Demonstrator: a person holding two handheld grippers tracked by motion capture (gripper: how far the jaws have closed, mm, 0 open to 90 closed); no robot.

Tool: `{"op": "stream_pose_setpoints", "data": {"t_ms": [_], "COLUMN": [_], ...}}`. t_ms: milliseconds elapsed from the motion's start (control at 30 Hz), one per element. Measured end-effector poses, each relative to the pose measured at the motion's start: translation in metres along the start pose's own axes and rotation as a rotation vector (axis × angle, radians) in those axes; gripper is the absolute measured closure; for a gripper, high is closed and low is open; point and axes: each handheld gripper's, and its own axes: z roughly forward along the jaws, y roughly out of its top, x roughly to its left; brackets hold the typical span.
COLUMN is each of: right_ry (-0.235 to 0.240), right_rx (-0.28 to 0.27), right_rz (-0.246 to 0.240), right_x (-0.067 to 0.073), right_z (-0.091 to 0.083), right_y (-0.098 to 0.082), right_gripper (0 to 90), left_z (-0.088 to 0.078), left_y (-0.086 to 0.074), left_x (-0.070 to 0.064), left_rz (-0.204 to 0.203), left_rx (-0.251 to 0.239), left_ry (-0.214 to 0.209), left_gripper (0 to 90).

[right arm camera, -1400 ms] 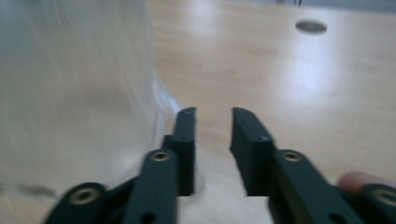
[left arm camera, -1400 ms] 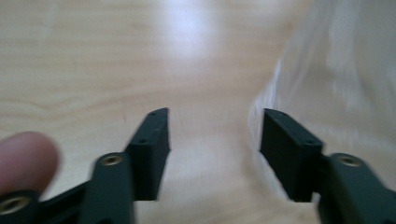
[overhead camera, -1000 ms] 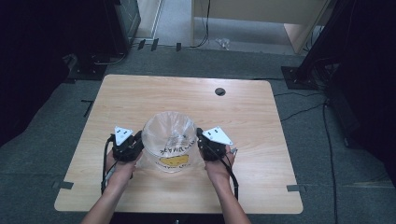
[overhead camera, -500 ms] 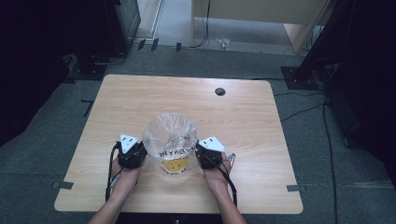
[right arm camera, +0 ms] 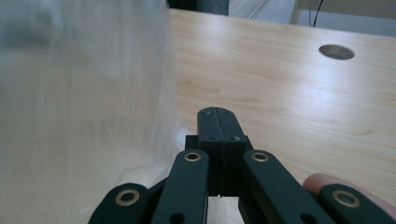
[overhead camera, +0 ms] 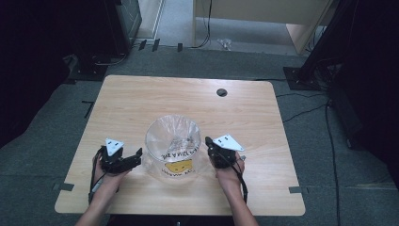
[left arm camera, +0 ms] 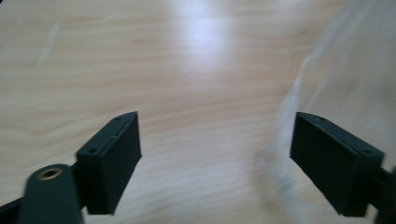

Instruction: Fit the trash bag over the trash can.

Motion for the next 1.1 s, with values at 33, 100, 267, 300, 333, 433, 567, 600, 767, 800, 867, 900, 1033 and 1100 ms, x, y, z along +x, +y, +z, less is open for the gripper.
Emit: {"op": "stream_pose_setpoints", "data": {"t_ms": [33, 100, 267, 300, 333, 433, 567, 600, 767, 800, 867, 900, 1033, 1100], "right_ry": [-0.002, 0.004, 0.028, 0.028, 0.026, 0.046, 0.090, 0.105, 0.207, 0.233, 0.284, 0.313, 0.425, 0.476], "right_rx": [-0.008, -0.027, -0.072, -0.081, -0.089, -0.102, -0.123, -0.127, -0.142, -0.144, -0.138, -0.134, -0.108, -0.104], "right_rz": [0.003, 0.006, -0.033, -0.050, -0.067, -0.110, -0.156, -0.171, -0.265, -0.282, -0.323, -0.335, -0.408, -0.452], "right_x": [-0.003, -0.007, -0.011, -0.011, -0.011, -0.011, -0.010, -0.009, -0.003, -0.001, 0.001, 0.002, 0.006, 0.009], "right_z": [-0.002, -0.006, -0.015, -0.016, -0.018, -0.022, -0.026, -0.027, -0.029, -0.028, -0.027, -0.026, -0.020, -0.017], "right_y": [0.003, 0.008, 0.023, 0.025, 0.029, 0.038, 0.050, 0.052, 0.066, 0.069, 0.076, 0.079, 0.091, 0.095], "right_gripper": [90.0, 90.0, 90.0, 90.0, 90.0, 90.0, 90.0, 90.0, 90.0, 90.0, 90.0, 90.0, 90.0, 90.0], "left_z": [-0.001, -0.002, -0.004, -0.004, -0.005, -0.007, -0.008, -0.008, -0.008, -0.008, -0.008, -0.008, -0.008, -0.007], "left_y": [-0.004, -0.011, -0.029, -0.033, -0.035, -0.041, -0.044, -0.044, -0.045, -0.045, -0.045, -0.045, -0.044, -0.044], "left_x": [0.006, 0.019, 0.040, 0.046, 0.049, 0.058, 0.064, 0.064, 0.064, 0.064, 0.064, 0.064, 0.064, 0.064], "left_rz": [0.002, 0.003, 0.017, 0.022, 0.020, 0.013, 0.011, 0.014, 0.033, 0.031, 0.032, 0.033, 0.034, 0.034], "left_rx": [0.014, 0.042, 0.114, 0.129, 0.143, 0.144, 0.130, 0.124, 0.125, 0.123, 0.122, 0.124, 0.123, 0.120], "left_ry": [0.011, 0.022, 0.036, 0.023, 0.020, 0.039, 0.043, 0.041, 0.023, 0.022, 0.022, 0.022, 0.020, 0.018], "left_gripper": [10.5, 9.4, 7.0, 2.4, 0.0, 0.0, 0.0, 0.0, 0.0, 0.0, 0.0, 0.0, 0.0, 0.0]}}
